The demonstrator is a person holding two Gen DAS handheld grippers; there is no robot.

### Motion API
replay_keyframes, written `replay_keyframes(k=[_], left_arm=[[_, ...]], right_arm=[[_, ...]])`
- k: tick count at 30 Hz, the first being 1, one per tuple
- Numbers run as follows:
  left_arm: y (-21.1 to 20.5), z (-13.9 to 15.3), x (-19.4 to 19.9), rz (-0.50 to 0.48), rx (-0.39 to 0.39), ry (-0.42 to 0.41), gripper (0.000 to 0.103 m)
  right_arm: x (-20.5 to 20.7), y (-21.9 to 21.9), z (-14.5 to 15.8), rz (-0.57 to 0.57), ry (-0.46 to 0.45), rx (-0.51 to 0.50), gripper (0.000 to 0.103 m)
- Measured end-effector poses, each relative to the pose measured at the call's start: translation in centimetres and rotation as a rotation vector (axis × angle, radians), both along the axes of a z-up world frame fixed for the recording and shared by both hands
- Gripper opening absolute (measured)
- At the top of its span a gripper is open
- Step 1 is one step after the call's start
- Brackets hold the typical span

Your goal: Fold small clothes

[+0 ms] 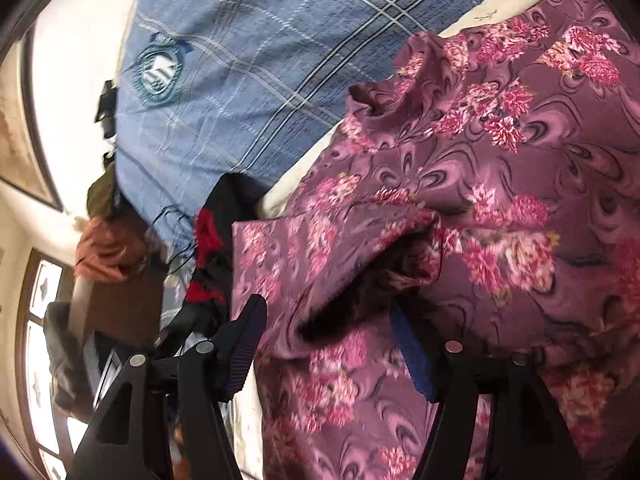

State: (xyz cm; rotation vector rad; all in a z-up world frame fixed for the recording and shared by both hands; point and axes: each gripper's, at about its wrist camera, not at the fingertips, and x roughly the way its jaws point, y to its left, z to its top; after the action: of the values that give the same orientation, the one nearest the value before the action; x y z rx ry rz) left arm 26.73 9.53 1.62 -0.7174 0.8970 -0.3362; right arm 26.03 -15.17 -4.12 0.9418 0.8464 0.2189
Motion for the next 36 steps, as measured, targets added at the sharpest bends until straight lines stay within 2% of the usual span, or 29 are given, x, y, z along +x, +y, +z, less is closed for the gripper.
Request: replay_keyframes(k=[1,2,3,8,11,16,18,19,20,23,25,26,27,28,29,30,32,33,35,36], left_arm=[[0.1,0.1,0.0,-0.001,0.002,-0.003,0.066],[0.1,0.2,0.0,0.002,0.011,-0.004,0.066],[0.2,0.2,0.0,0.007,0.021,-0.006,0.066],[-0.1,0.4,-0.1,-0.011,0.026,-0.019,0.066],[-1.1,0.2,0.1,-0.036,0.053,-0.014,0.071],[-3.0,-0.9,0.8,-0.098,0.071,0.025,0.071],[-3.9,-1.6,1.2,-0.123,0.087,0.055,0.071],[-4.3,-2.1,1.4,-0.131,0.097,0.072,0.071],[-4.4,-2.3,1.5,-0.132,0.103,0.08,0.071],[-4.7,-2.8,1.7,-0.131,0.116,0.088,0.071],[-4.8,-2.8,1.8,-0.129,0.122,0.085,0.071],[-4.8,-2.8,1.8,-0.129,0.126,0.083,0.071],[-4.9,-2.7,1.8,-0.129,0.132,0.078,0.071],[-4.9,-2.6,1.8,-0.128,0.136,0.074,0.071],[-4.9,-2.6,1.7,-0.13,0.143,0.071,0.071],[-5.0,-2.6,1.8,-0.132,0.146,0.072,0.071],[-5.0,-2.8,1.9,-0.137,0.15,0.076,0.071],[-5.2,-2.8,2.0,-0.138,0.15,0.08,0.071],[-5.2,-3.0,2.2,-0.14,0.152,0.086,0.071],[-5.3,-3.0,2.2,-0.142,0.152,0.086,0.071]], right_arm=[[0.1,-0.1,0.1,-0.003,-0.015,0.0,0.032],[0.2,-0.5,0.3,0.001,-0.03,0.007,0.012],[0.0,-0.9,0.6,-0.008,-0.041,0.008,0.007],[-3.3,-6.1,3.7,-0.125,-0.153,-0.049,0.007],[-5.6,-10.5,5.2,-0.214,-0.179,-0.088,0.007],[-9.5,-18.0,5.1,-0.385,-0.147,-0.149,0.007],[-10.0,-19.7,4.0,-0.396,-0.098,-0.148,0.007],[-10.4,-20.4,3.3,-0.418,-0.058,-0.152,0.012],[-11.0,-21.0,2.8,-0.442,-0.05,-0.135,0.012],[-12.5,-22.1,1.6,-0.502,-0.088,-0.001,0.019],[-12.3,-22.0,0.8,-0.496,-0.071,0.044,0.042],[-11.9,-21.6,0.8,-0.483,-0.062,0.042,0.042],[-11.3,-21.2,0.6,-0.46,-0.054,0.033,0.042],[-10.7,-21.0,0.6,-0.434,-0.047,0.013,0.033],[-10.1,-20.5,1.1,-0.393,-0.044,-0.035,0.017],[-9.6,-19.9,2.8,-0.354,-0.09,-0.111,0.007],[-10.0,-19.4,5.4,-0.349,-0.195,-0.178,0.006],[-10.2,-19.3,6.5,-0.35,-0.215,-0.221,0.006],[-10.0,-19.5,6.3,-0.334,-0.181,-0.275,0.006],[-9.4,-19.7,4.9,-0.305,-0.087,-0.306,0.007]])
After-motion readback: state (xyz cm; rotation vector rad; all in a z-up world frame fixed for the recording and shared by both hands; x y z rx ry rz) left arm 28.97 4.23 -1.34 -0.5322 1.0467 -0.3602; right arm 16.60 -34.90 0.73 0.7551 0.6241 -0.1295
